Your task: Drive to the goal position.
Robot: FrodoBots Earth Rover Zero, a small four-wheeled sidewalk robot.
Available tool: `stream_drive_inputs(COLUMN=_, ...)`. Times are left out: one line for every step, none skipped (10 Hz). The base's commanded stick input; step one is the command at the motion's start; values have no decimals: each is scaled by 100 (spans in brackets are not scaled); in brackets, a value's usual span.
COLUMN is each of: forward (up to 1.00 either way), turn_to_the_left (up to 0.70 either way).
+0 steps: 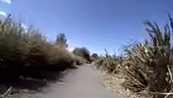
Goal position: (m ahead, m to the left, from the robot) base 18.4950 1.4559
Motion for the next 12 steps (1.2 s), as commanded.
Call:
stream_drive_inputs(forward=85, turn_to_the_left=0)
stream_drive_inputs(forward=85, turn_to_the_left=0)
stream_drive_inputs(forward=85, turn_to_the_left=0)
stream_drive_inputs(forward=85, turn_to_the_left=0)
stream_drive_inputs(forward=85, turn_to_the_left=0)
stream_drive_inputs(forward=85, turn_to_the_left=0)
stream_drive_inputs(forward=85, turn_to_the_left=0)
stream_drive_inputs(forward=85, turn_to_the_left=0)
stream_drive_inputs(forward=85, turn_to_the_left=0)
stream_drive_inputs(forward=85, turn_to_the_left=34)
stream_drive_inputs(forward=85, turn_to_the_left=34)
stream_drive_inputs(forward=85, turn_to_the_left=34)
